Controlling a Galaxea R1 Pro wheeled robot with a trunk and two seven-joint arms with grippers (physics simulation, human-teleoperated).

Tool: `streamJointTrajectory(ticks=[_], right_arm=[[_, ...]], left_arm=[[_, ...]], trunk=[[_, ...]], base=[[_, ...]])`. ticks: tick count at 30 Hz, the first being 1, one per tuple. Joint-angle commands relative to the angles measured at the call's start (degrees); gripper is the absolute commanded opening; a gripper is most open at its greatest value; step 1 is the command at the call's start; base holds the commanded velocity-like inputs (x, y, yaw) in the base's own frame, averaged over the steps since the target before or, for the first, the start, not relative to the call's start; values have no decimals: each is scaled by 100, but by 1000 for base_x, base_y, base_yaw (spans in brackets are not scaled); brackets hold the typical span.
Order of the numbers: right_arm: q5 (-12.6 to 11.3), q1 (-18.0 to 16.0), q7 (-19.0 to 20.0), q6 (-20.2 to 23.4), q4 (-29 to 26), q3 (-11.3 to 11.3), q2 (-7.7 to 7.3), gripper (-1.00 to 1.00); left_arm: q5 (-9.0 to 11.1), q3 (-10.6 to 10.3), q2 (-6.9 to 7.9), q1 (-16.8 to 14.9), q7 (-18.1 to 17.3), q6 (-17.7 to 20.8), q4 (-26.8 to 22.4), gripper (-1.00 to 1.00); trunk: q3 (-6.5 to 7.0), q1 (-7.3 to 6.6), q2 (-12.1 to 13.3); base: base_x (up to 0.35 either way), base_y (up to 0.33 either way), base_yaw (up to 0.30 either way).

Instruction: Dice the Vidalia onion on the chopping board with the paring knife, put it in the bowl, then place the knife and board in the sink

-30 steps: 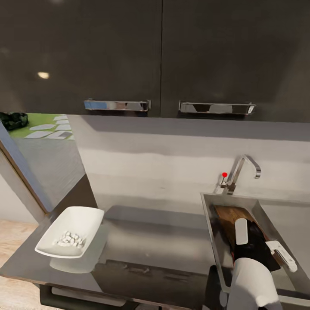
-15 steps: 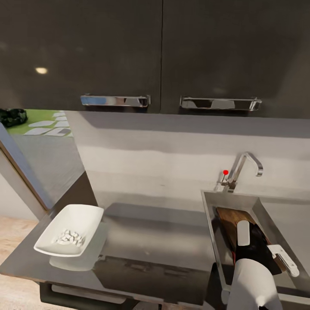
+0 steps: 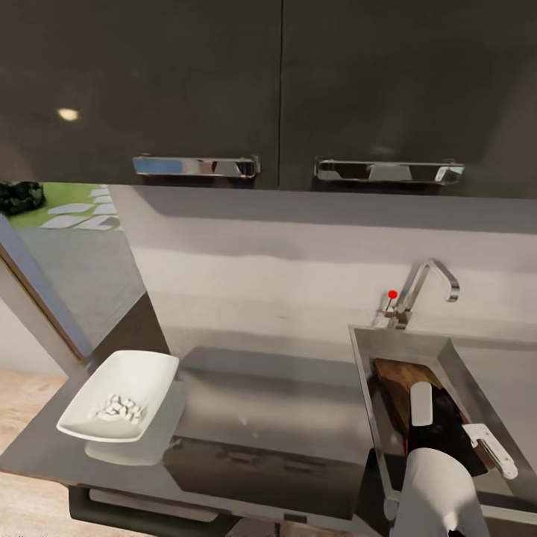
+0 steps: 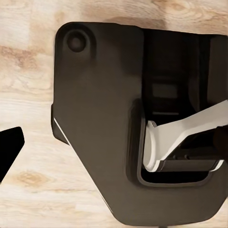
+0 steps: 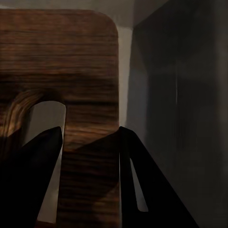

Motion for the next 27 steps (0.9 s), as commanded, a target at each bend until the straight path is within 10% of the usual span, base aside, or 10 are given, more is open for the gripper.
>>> streamJointTrajectory(ticks=[1,2,3,17,24,27], right_arm=[[1,-6,3,63,-11,-17,3,-100],[1,-6,12,65,-10,-23,3,-100],[1,-6,16,66,-8,-22,3,100],[-26,-6,0,118,-383,41,2,100],[-86,-6,144,1766,-2284,1179,3,100],[-64,9,1023,2096,-2431,1576,3,100]], left_arm=[[-10,42,-9,1,-57,0,-8,100],[-11,42,-9,1,-55,0,-8,100],[-10,42,-8,1,-55,0,-8,100],[-11,42,-9,1,-58,0,-7,100],[-11,42,-7,1,-55,0,-7,100],[-10,42,-2,1,-54,0,-7,100]], trunk=[[-16,4,-12],[-19,4,-12],[-20,4,-12],[-21,4,-12],[-21,4,-12],[-21,4,-12]], base=[[0,0,0],[0,0,0],[0,0,0],[0,0,0],[-1,0,0],[-177,0,0]])
